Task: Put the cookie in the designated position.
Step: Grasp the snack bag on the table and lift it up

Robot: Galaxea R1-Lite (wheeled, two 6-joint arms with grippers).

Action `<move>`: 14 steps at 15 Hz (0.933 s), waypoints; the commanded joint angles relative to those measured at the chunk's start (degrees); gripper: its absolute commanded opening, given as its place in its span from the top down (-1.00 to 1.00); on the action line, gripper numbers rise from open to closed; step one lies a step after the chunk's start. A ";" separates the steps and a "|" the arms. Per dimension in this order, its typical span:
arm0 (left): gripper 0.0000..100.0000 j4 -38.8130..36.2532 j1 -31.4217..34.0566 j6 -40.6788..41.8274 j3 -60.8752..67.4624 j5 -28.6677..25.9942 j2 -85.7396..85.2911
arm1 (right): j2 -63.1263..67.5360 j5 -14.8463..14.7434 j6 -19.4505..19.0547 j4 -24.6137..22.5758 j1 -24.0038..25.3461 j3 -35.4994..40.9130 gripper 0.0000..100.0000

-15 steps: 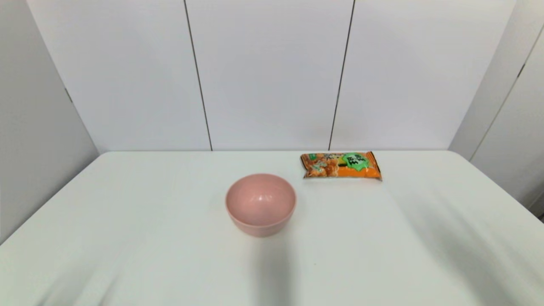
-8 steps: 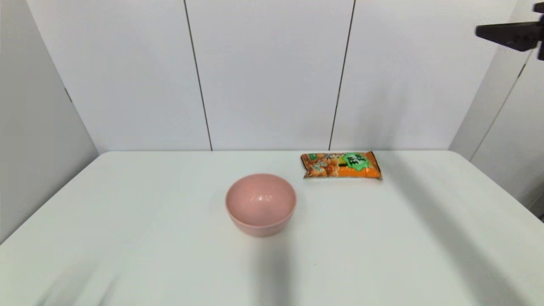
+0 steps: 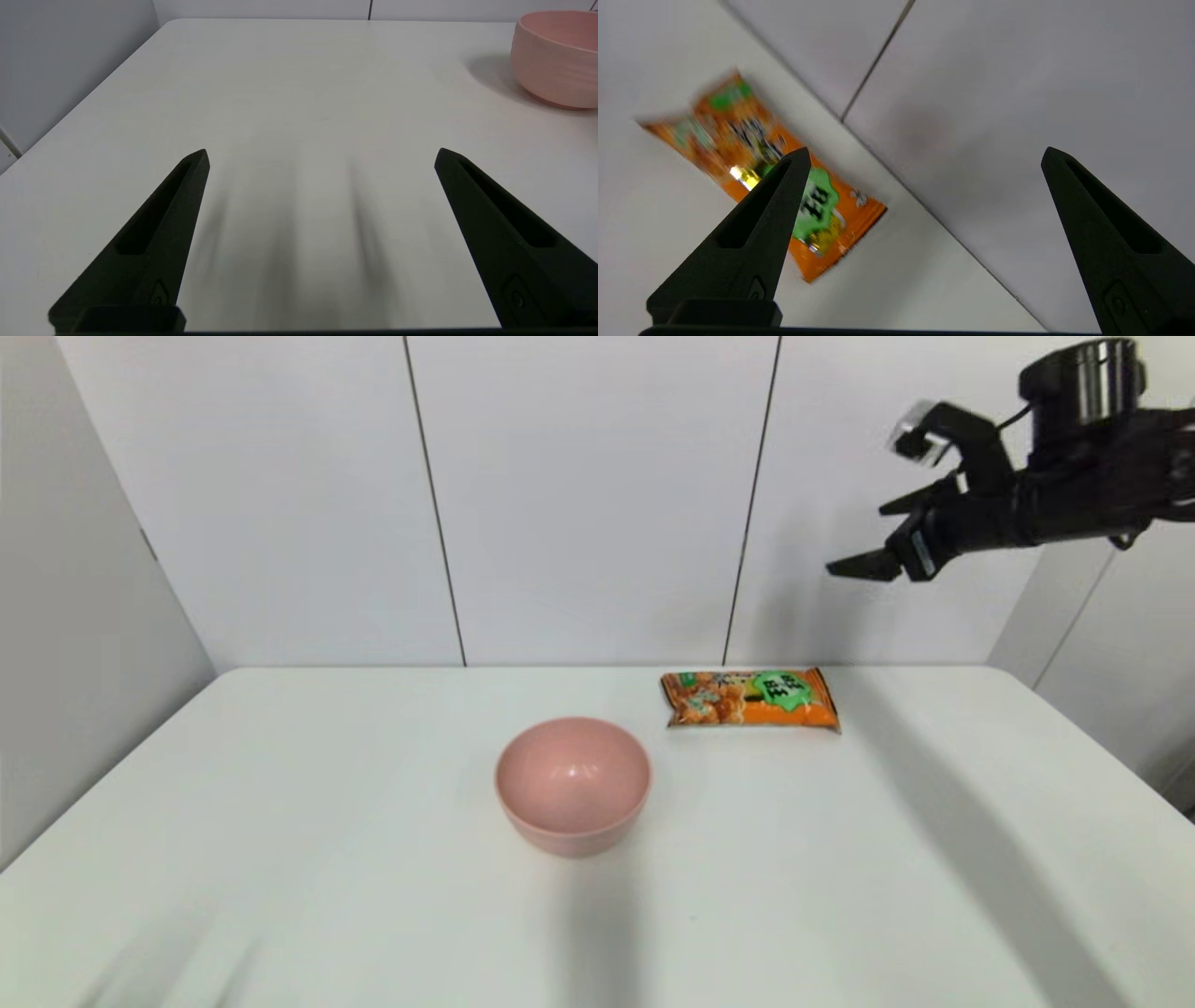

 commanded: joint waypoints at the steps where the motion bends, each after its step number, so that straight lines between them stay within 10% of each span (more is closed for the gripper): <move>1: -1.00 0.00 0.01 0.00 0.01 0.00 -0.01 | 11.60 0.09 -7.93 0.18 0.18 -0.91 -1.00; 8: -1.00 0.00 0.01 0.00 0.01 0.00 -0.01 | 13.00 1.24 -13.20 3.34 0.36 -0.91 -1.00; 14: -1.00 0.00 0.01 0.00 0.01 0.00 -0.01 | 12.92 10.55 -12.85 9.93 1.33 -0.91 -1.00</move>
